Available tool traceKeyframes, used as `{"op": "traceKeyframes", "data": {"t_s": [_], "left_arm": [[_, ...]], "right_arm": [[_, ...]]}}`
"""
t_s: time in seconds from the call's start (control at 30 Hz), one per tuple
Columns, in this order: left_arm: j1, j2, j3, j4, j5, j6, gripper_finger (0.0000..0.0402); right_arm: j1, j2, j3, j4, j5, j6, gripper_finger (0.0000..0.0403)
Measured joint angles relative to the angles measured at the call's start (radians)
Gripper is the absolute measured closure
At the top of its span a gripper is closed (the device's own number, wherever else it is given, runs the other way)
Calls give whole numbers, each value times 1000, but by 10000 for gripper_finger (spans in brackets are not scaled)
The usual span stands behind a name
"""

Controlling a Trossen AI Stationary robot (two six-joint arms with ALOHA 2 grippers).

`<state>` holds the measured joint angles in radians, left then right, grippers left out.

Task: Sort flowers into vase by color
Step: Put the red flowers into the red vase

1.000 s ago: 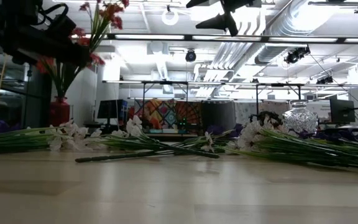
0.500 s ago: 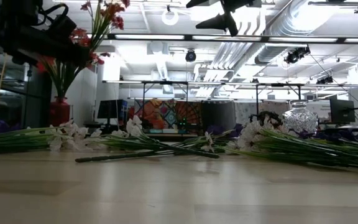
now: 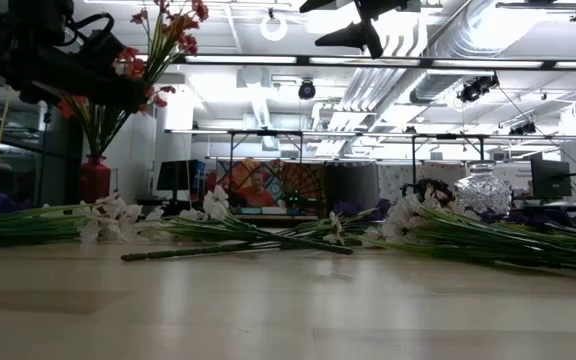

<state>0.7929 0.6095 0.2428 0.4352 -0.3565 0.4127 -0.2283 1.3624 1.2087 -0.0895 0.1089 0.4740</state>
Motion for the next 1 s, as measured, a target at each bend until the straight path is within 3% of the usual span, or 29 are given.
{"op": "traceKeyframes", "data": {"t_s": [0.67,1.0], "left_arm": [[5,0,0,40,-11,18,401],[72,3,0,6,75,-10,401]], "right_arm": [[0,0,0,-4,-12,20,116],[0,0,0,-4,-12,21,116]]}}
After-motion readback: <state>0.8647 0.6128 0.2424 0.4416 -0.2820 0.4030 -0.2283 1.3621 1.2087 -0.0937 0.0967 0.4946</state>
